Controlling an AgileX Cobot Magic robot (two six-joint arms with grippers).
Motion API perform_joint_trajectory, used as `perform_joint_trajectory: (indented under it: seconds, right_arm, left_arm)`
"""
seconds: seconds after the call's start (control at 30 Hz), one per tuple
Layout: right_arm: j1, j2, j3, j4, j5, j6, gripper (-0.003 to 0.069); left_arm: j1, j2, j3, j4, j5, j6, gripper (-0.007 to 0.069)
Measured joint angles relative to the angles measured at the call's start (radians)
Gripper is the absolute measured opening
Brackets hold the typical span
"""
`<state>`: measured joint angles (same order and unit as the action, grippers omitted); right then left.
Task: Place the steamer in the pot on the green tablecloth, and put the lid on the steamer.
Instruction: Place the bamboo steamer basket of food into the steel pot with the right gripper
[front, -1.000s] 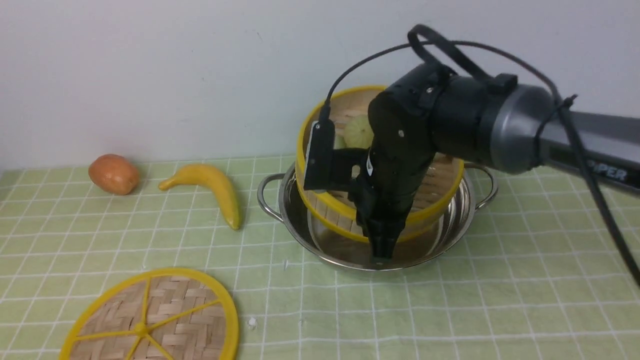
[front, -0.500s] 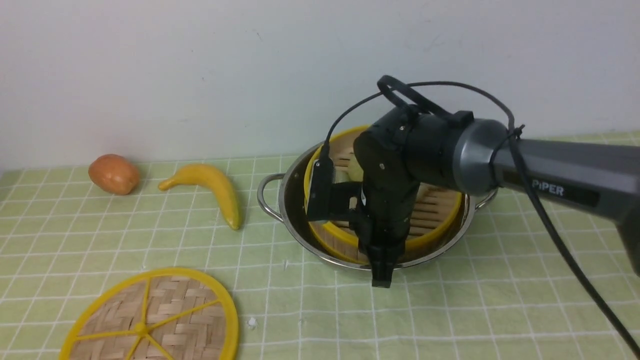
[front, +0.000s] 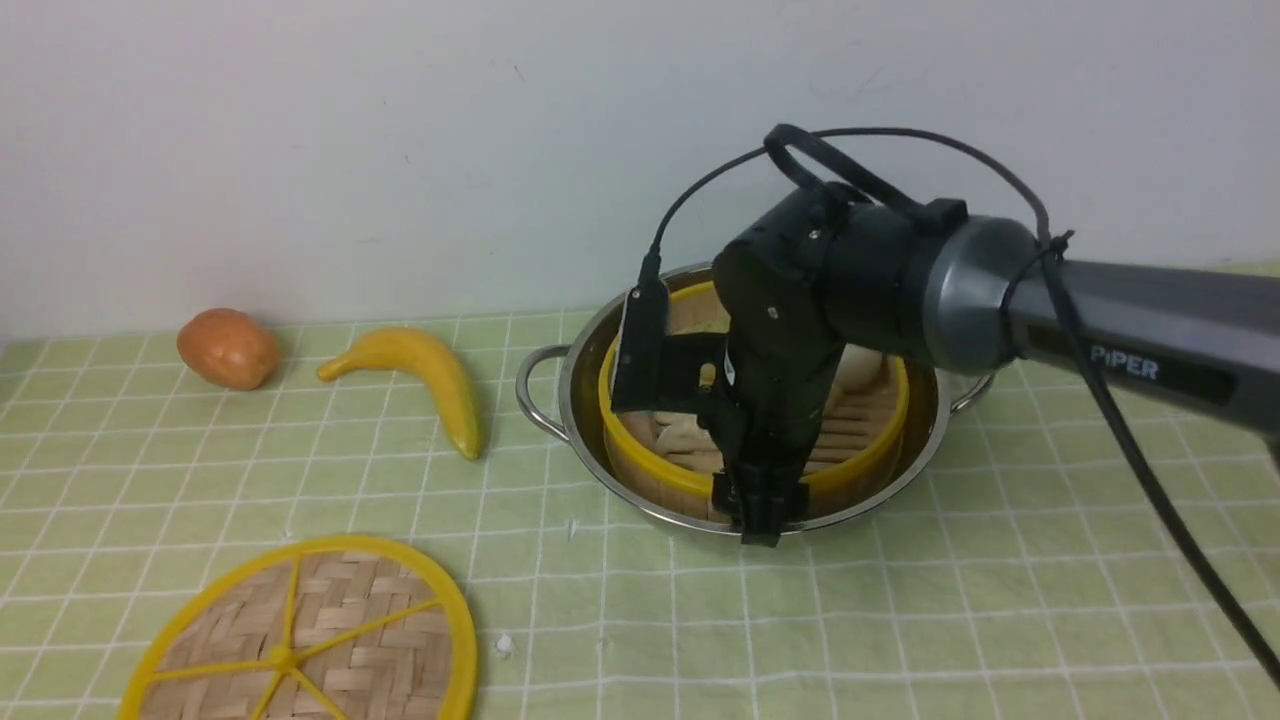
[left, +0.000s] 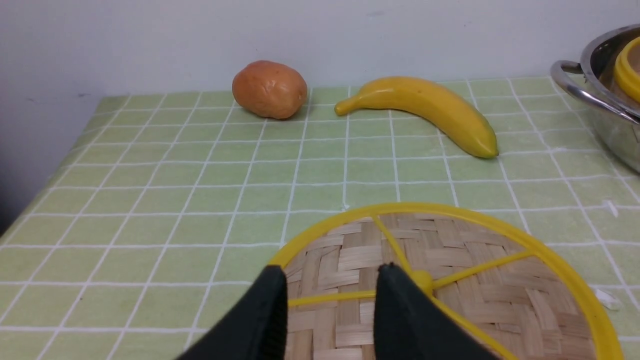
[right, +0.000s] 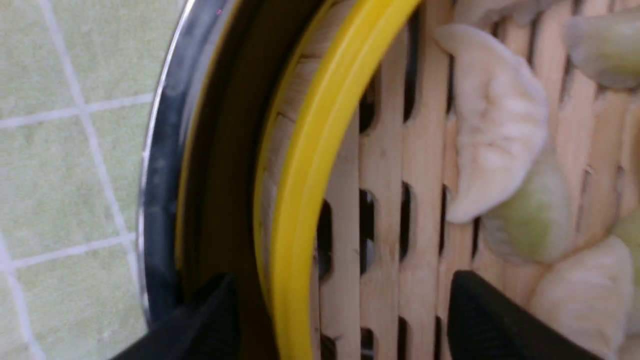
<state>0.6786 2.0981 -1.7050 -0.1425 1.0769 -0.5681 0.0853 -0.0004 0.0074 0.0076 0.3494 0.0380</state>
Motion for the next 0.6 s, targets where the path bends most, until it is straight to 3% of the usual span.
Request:
perform_joint_trajectory:
  seconds: [0.23, 0.33, 0.43, 0.57, 0.6]
  right_arm:
    - [0.000, -0.059, -0.080, 0.002, 0.071, 0.028, 0.0551]
    - [0.000, -0.083, -0.156, -0.010, 0.140, 0.098, 0.0517]
    - [0.000, -0.103, -0.220, -0.024, 0.147, 0.184, 0.0393]
    - [0.000, -0.159, -0.318, -0.030, 0.149, 0.320, 0.0053]
    - [0.000, -0.178, -0.331, -0.030, 0.149, 0.339, 0.0027]
  left_arm:
    - [0.000, 0.000, 0.000, 0.000, 0.000, 0.000, 0.0243]
    - [0.000, 0.000, 0.000, 0.000, 0.000, 0.000, 0.0243]
    - [0.000, 0.000, 0.000, 0.000, 0.000, 0.000, 0.0243]
    - [0.000, 0.000, 0.000, 0.000, 0.001, 0.002, 0.0243]
    - [0.000, 0.000, 0.000, 0.000, 0.001, 0.002, 0.0243]
